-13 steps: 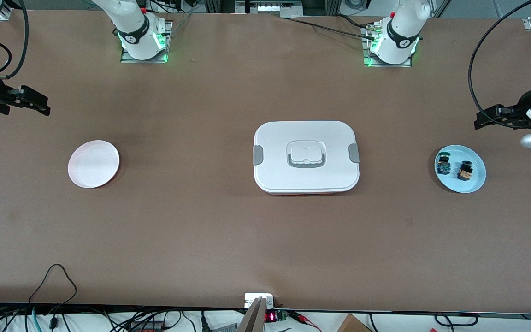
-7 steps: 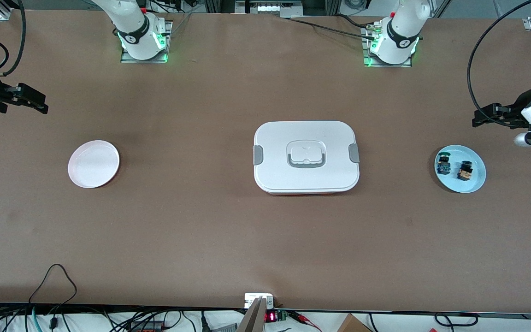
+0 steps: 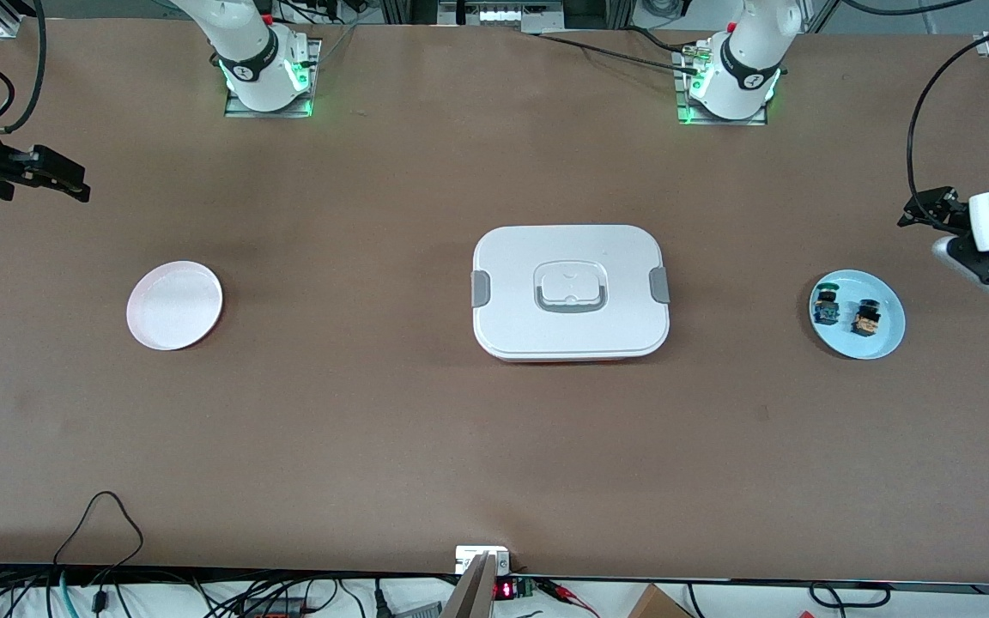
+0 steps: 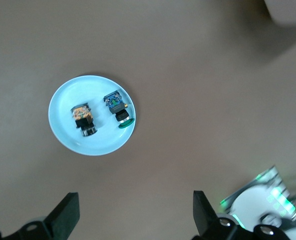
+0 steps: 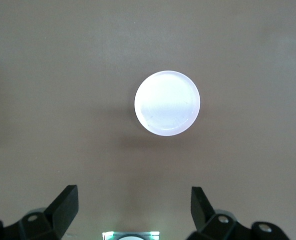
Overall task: Transfer orange switch to right arm and place
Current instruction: 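Move the left gripper toward the light-blue plate of switches, then lower the left gripper over the orange-board switch on the plate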
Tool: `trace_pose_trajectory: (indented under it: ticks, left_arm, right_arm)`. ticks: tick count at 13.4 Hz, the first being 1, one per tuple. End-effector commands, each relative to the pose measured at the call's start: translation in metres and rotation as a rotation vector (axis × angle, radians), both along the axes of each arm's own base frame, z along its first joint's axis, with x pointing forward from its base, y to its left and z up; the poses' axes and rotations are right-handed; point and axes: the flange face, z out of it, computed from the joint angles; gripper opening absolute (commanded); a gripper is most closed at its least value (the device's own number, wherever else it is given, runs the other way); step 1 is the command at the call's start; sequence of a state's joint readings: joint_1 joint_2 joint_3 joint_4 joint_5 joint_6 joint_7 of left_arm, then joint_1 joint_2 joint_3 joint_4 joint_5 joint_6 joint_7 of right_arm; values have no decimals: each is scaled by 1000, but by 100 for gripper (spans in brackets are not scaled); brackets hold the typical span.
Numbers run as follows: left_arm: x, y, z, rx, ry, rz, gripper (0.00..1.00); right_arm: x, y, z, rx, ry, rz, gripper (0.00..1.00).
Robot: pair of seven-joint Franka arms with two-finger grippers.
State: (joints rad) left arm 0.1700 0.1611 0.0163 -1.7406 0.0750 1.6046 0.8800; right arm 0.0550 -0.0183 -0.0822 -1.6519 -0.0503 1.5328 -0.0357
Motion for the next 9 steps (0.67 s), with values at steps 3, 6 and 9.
trace_pose_trajectory:
  ticks: [3, 6, 9]
  left_arm:
    - [-30, 36, -87, -115, 11, -340, 100]
    - [-40, 41, -122, -164, -22, -533, 100]
    - [-35, 52, -151, -224, -42, -768, 100]
  right_arm:
    - [-16, 1, 0, 8, -32, -6, 100]
    - [-11, 1, 5, 10, -54, -8, 100]
    - [-6, 0, 10, 8, -66, -6, 100]
